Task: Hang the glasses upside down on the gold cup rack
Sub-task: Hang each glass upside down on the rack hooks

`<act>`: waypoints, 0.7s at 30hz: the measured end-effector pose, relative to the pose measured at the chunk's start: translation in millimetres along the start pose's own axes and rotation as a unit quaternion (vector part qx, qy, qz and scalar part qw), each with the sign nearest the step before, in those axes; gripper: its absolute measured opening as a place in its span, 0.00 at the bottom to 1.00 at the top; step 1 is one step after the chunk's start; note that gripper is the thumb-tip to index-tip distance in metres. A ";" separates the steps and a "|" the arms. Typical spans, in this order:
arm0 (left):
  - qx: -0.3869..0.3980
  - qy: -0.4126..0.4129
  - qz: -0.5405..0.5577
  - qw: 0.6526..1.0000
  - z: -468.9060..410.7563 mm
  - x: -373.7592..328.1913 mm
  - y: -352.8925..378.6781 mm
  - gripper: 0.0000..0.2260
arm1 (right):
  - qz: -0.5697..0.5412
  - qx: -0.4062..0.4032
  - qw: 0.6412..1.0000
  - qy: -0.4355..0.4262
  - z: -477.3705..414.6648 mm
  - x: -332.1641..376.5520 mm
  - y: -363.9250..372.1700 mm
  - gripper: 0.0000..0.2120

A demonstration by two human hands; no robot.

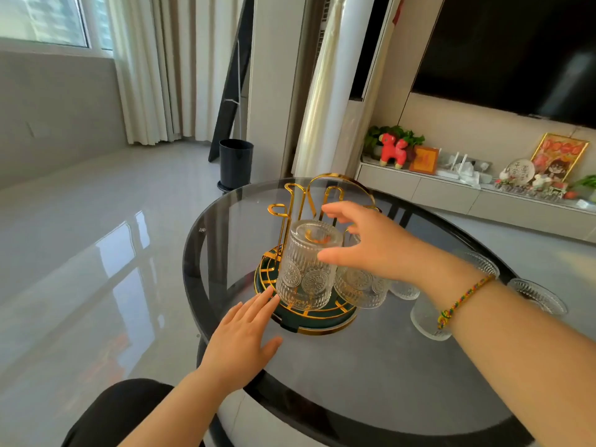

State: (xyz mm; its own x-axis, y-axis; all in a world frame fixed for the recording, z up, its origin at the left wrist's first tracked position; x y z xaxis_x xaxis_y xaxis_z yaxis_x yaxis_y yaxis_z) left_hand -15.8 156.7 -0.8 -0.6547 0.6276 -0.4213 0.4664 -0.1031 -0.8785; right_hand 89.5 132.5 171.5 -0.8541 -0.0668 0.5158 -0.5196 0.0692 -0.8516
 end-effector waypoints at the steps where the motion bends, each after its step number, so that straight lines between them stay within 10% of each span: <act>1: -0.004 -0.002 0.013 1.000 5.1 -3.6 -0.4 0.28 | -0.025 -0.033 0.999 -0.008 8.0 -2.1 -9.2 0.29; 6: -0.060 0.000 0.054 0.997 31.5 -31.6 -7.9 0.18 | -0.156 -0.251 0.954 -0.054 71.0 -36.0 -52.4 0.17; 12: -0.069 0.144 -0.005 0.987 35.0 -105.8 3.5 0.17 | -0.220 -0.435 0.867 0.102 144.3 -156.4 -44.0 0.14; 21: 0.060 0.087 -0.019 0.994 -1.9 -114.7 55.8 0.19 | -0.199 -0.387 0.866 0.245 142.1 -241.6 13.0 0.40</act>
State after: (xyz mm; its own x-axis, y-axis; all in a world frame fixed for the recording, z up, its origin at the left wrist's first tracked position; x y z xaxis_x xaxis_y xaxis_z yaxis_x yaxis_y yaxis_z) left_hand 86.5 80.4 -1.0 -0.5529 0.7560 -0.3504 0.3623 -0.1605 -0.9181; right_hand 292.1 8.1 22.5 -0.4121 0.1798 0.8932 -0.4713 0.7969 -0.3779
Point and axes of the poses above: each hand's wrist, its own z-axis away from the middle knuckle, its own y-axis out of the palm, x = y × z, the point moved 10 cm from there along -z, towards the middle knuckle
